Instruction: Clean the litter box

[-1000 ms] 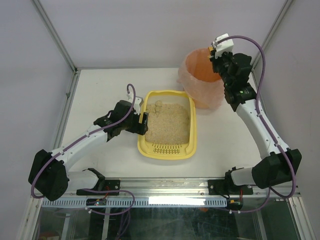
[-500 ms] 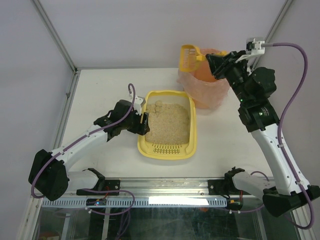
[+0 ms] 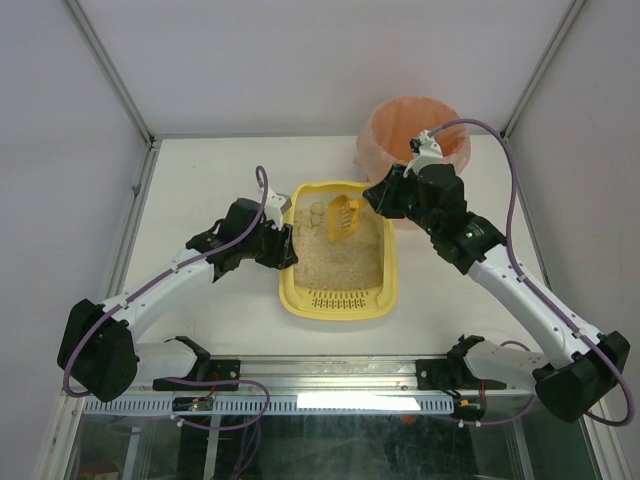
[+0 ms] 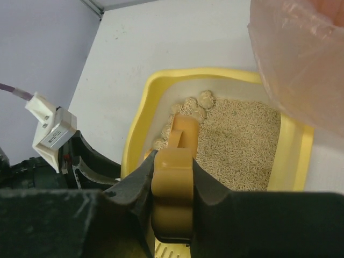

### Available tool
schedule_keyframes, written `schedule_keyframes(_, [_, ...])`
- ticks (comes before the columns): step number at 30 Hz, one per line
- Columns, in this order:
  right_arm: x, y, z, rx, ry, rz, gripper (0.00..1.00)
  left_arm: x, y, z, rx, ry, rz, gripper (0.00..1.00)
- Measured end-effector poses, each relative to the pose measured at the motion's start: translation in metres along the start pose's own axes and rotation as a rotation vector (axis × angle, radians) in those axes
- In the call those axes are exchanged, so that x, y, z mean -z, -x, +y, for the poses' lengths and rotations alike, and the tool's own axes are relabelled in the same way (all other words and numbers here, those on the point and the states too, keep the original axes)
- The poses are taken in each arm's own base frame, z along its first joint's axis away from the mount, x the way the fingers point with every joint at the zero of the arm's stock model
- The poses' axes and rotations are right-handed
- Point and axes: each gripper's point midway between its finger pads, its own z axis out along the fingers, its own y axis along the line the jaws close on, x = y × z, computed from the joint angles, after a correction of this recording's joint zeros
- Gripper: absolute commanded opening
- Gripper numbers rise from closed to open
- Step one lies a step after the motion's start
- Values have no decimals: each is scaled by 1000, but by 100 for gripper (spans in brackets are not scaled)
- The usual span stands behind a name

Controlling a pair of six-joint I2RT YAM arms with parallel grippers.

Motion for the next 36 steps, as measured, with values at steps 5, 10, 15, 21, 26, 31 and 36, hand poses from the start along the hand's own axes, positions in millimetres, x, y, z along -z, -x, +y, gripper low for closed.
schedule_keyframes(5, [-15,-15,-11,1,-107,12,0,-1,-2,-4,-10,-5,4,52])
schedule_keyframes(10, [-33,-27,-35,10,-234,18,0,1,1,-5,-16,21,-14,68])
schedule_keyframes(15, [-48,-37,-44,-23,-277,27,0,11,37,0,-20,100,-109,65])
schedule_keyframes(21, [-74,-60,-54,-73,-317,66,0,7,89,7,-19,191,-189,61])
schedule_keyframes(26, [-88,-63,-59,-97,-333,53,0,-24,84,23,-15,259,-98,59])
schedule_keyframes(31, [-99,-62,-61,-119,-331,38,0,-43,77,37,-12,309,-21,52])
schedule_keyframes(36, [-112,-59,-66,-142,-304,13,0,-54,74,42,-21,324,13,42])
